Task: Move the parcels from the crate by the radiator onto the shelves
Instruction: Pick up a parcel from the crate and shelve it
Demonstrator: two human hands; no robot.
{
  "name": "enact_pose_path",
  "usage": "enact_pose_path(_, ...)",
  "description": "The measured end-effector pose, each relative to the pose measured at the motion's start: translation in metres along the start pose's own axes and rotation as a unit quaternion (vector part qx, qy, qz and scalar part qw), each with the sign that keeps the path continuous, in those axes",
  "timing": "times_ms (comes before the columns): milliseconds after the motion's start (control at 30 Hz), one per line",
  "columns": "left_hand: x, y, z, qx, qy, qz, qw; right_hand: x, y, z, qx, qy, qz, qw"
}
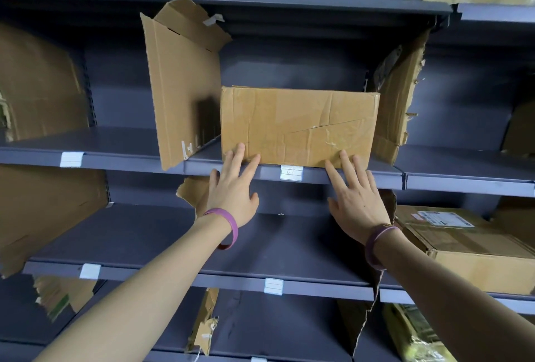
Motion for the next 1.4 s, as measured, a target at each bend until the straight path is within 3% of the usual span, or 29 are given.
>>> enact_pose_path(133,-0.004,-0.005,0.01,0.004,-0.035,0.009,0.999,-0.008,0.0,0.002,0.001,-0.045,-0.004,0.999)
enact_pose_path(500,-0.01,-0.018,0.012,-0.005,-0.031,0.012,0.999,-0.01,-0.005,-0.005,-0.018,-0.04,0.022,0.999)
enact_pose_path(667,-0.018,0.008,-0.011,-0.003,0.039,-0.073,0.997,-0.006,-0.01,-0.036,-0.063,-0.027,0.082,0.994)
enact_pose_path(800,-0.039,0.062,-0.04,-0.094,0.027,-0.147,0.984,0.0,0.0,-0.072,-0.105,-0.04,0.077,0.991)
enact_pose_path(1000,-0.065,0.152,-0.072,-0.148,-0.041,-0.248,0.957,0.021,0.053,-0.153,-0.183,-0.044,0.038,0.981)
enact_pose_path(1400,-0.095,0.399,-0.2,-0.268,-0.218,-0.316,0.883,0.086,0.18,-0.41,-0.412,-0.104,0.022,0.905)
Point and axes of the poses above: each hand's wrist, its own z-axis towards the middle knuckle, its own x-axis out of the back of the hand, y = z × x, the point moved 1 cm from there along z, towards the middle knuckle
